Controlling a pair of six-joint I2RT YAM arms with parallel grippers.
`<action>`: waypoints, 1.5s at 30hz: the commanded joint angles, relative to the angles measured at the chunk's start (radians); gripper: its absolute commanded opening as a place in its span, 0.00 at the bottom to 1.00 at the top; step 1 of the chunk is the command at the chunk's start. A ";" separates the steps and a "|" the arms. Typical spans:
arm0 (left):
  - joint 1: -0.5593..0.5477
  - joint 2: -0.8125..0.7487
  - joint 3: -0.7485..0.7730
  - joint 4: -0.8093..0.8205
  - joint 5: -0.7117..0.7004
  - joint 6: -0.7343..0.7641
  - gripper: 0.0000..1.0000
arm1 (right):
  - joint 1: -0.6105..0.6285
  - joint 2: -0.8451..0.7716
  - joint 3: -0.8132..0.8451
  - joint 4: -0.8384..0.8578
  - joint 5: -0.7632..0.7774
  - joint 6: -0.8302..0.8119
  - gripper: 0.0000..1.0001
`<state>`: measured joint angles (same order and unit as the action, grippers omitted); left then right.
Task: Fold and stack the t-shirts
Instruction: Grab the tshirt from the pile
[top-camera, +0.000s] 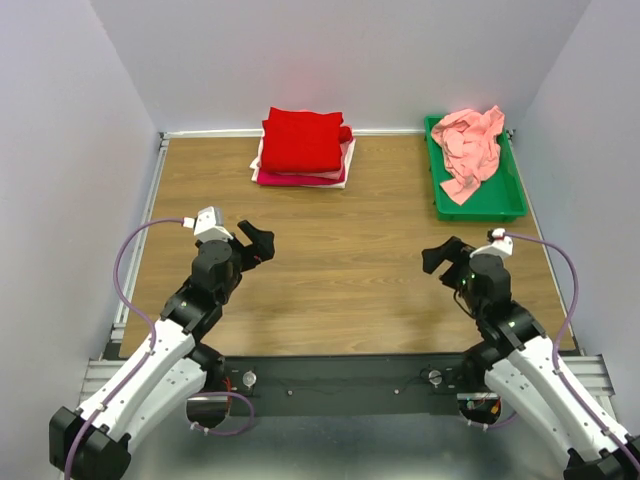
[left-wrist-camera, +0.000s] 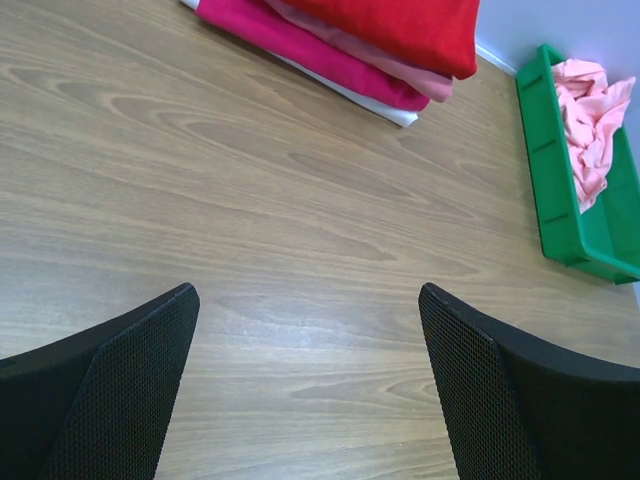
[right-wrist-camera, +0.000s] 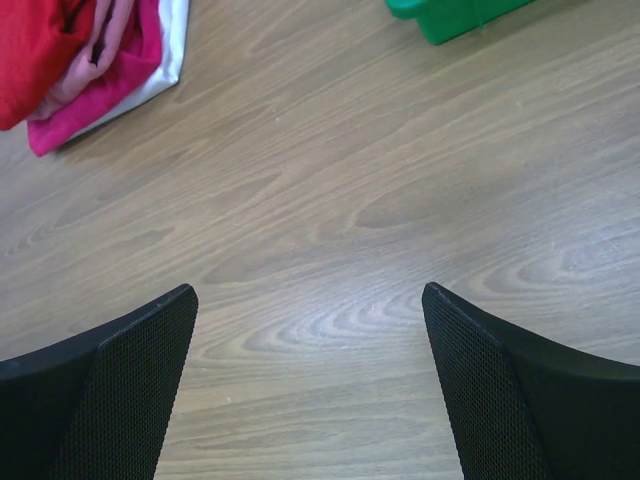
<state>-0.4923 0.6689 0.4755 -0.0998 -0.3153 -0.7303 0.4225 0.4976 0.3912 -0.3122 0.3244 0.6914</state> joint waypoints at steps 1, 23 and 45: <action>0.001 0.003 -0.017 0.008 -0.042 -0.009 0.98 | -0.001 0.024 0.063 -0.016 0.076 0.003 1.00; 0.001 0.034 -0.029 0.025 0.009 0.012 0.98 | -0.404 1.343 1.128 -0.018 0.016 -0.254 1.00; 0.006 0.139 0.025 0.020 -0.067 0.023 0.98 | -0.531 1.978 1.677 -0.019 -0.182 -0.360 0.38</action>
<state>-0.4919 0.7971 0.4664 -0.0921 -0.3416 -0.7212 -0.1043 2.4573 2.0441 -0.3088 0.1963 0.3450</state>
